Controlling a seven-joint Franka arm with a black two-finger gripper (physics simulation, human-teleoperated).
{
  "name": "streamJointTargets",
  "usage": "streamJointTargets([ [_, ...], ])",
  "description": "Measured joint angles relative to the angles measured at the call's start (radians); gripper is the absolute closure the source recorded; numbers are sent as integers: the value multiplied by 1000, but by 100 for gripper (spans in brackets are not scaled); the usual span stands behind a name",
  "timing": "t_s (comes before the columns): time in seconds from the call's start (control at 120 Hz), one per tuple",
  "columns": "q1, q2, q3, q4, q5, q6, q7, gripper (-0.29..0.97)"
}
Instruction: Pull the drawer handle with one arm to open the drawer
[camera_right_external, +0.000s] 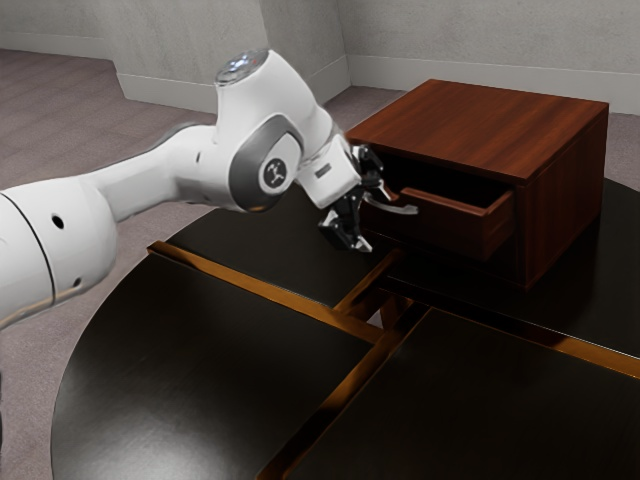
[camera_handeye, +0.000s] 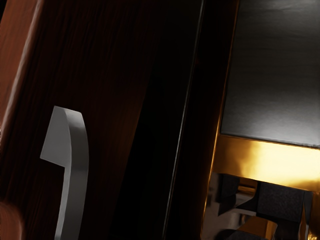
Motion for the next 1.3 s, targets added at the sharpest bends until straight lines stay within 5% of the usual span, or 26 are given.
streamJointTargets([
  [1.3,11,-318,3,-392,-20,109,-21,7],
])
